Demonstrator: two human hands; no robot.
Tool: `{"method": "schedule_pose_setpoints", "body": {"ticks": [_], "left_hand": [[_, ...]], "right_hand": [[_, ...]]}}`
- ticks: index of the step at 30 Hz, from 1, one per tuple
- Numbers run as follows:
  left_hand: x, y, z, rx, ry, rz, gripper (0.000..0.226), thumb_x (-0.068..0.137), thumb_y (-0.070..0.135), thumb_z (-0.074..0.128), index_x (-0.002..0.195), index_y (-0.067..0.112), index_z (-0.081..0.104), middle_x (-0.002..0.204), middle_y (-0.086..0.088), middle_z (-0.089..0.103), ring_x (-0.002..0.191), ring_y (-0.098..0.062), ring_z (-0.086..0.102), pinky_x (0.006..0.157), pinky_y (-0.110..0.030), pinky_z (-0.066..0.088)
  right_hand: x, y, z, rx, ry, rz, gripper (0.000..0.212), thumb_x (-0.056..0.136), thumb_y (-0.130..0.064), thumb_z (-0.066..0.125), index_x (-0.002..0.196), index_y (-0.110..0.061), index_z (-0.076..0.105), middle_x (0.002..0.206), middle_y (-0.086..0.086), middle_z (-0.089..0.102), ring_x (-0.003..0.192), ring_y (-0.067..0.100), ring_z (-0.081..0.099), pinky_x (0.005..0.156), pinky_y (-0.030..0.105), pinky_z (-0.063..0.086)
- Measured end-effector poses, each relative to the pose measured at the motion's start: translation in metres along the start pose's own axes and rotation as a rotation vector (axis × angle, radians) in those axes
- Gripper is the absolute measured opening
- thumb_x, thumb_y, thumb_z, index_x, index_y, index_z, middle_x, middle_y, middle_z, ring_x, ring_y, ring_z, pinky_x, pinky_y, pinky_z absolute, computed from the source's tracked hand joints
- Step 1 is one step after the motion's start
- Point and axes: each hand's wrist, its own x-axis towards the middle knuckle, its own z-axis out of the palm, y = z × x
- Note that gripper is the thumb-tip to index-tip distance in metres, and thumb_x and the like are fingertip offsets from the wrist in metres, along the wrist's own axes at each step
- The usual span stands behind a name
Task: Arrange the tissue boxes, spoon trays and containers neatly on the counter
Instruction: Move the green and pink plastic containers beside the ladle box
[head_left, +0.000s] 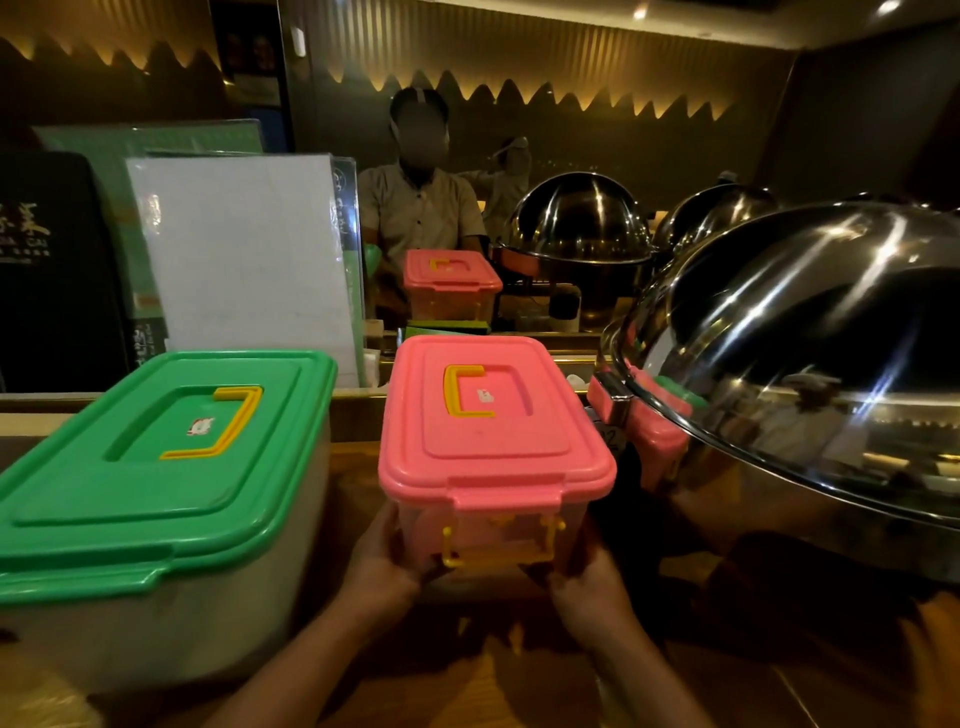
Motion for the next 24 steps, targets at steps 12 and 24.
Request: {"method": "schedule_pose_setpoints", "body": {"ticks": [12,24], "left_hand": [[-0.001,0.003,0.009,0.022,-0.005,-0.023,0.078,0.052,0.019,0.092,0.119,0.047,0.062,0.122,0.006,0.071,0.115,-0.015,0.066,0.094,-0.04,0.057],[-0.043,0.01,-0.015,0.122,-0.139,-0.13,0.101,0.083,-0.004,0.074,0.156,0.029,0.013,0.155,-0.003,0.041,0.133,0.0,0.049,0.109,-0.023,0.042]], "right_hand": [[0.001,-0.002,-0.004,-0.048,0.021,0.023,0.06,0.082,0.001,0.076,0.131,-0.029,0.058,0.132,0.004,0.066,0.126,0.024,0.061,0.11,0.049,0.047],[-0.014,0.008,0.015,-0.401,0.035,0.359,0.044,0.088,-0.03,0.073,0.116,0.002,0.067,0.119,0.024,0.071,0.114,0.039,0.067,0.09,0.043,0.055]]}}
